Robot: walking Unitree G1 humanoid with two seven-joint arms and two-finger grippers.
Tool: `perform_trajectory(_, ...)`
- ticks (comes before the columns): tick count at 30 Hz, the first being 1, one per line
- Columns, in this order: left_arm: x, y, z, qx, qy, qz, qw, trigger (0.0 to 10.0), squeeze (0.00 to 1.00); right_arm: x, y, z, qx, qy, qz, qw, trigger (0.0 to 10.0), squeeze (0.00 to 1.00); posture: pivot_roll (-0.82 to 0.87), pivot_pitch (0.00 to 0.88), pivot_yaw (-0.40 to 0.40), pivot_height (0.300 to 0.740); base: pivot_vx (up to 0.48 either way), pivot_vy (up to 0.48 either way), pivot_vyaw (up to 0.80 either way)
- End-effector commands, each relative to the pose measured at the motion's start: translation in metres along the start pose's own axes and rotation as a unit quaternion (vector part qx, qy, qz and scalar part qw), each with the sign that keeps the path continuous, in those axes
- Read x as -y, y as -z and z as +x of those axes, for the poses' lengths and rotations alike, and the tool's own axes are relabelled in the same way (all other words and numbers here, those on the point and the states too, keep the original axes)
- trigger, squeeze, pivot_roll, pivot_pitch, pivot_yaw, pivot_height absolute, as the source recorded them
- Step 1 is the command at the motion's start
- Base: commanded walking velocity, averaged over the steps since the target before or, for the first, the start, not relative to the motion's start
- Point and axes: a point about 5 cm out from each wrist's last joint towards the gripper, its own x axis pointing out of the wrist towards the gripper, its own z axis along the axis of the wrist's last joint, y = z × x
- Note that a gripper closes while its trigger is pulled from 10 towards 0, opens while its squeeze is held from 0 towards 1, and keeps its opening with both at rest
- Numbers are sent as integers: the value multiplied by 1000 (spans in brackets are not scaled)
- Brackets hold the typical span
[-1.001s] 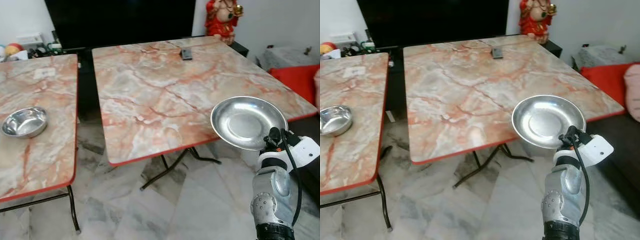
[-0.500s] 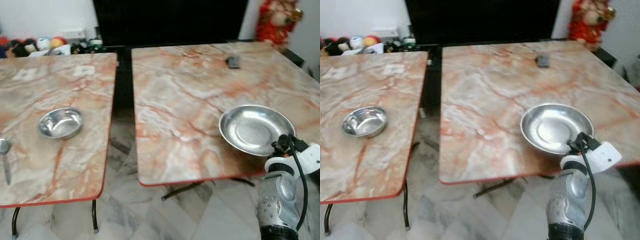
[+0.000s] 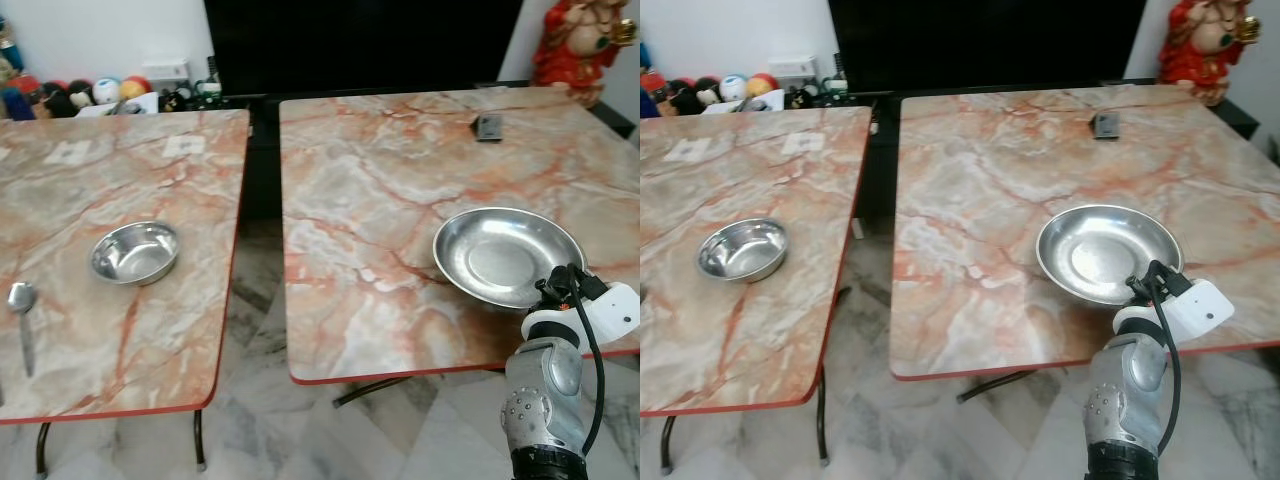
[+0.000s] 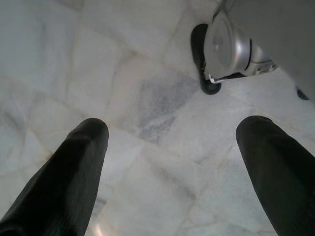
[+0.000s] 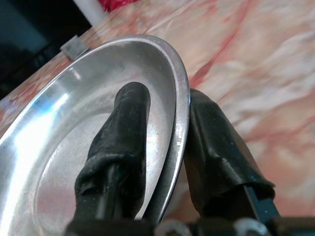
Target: Setting the table
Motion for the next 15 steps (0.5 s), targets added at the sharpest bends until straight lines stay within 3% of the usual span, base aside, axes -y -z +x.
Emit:
perform_trajectory(1, 2, 8, -3, -15, 0, 1, 1000, 10000, 0, 1, -6, 2, 16, 5, 2, 1000, 10000, 0, -21, 95, 1, 740, 0, -469, 0)
perform_trajectory(9, 2, 8, -3, -14, 1, 0, 1000, 10000, 0, 2, -4, 0, 14, 9, 0, 1000, 10000, 0, -23, 96, -2, 740, 0, -422, 0)
perform_trajectory(15, 3, 9, -3, -16, 0, -6, 1000, 10000, 0, 0, 3, -4, -2, 1, -2, 1000, 10000, 0, -24, 97, -4, 740, 0, 0, 0)
